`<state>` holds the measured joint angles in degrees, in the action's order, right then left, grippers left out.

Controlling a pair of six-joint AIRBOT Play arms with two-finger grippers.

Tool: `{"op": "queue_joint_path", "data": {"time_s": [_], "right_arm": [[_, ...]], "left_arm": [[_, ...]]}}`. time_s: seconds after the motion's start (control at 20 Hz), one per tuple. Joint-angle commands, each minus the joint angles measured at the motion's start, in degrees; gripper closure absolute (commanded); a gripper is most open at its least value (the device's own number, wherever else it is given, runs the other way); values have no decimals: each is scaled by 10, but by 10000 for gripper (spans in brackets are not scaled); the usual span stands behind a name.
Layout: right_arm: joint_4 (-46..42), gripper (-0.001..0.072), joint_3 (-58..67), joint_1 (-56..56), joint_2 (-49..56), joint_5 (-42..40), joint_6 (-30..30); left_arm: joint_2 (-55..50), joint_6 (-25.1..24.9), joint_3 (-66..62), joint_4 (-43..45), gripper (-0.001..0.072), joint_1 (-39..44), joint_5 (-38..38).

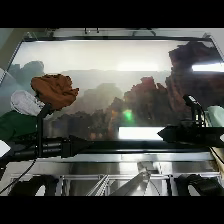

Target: Fold the shirts.

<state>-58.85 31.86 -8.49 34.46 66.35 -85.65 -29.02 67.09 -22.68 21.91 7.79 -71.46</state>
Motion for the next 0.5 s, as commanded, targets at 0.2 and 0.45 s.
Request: {"op": "queue_joint_path", "data": {"time_s": [0.2,0.45], "right_arm": [[0,693,0,0,0,0,0],[0,693,0,0,0,0,0]], "left_arm": [[0,1,-63,33,140,-48,10],[-33,1,-234,162,-13,-282,26]]}}
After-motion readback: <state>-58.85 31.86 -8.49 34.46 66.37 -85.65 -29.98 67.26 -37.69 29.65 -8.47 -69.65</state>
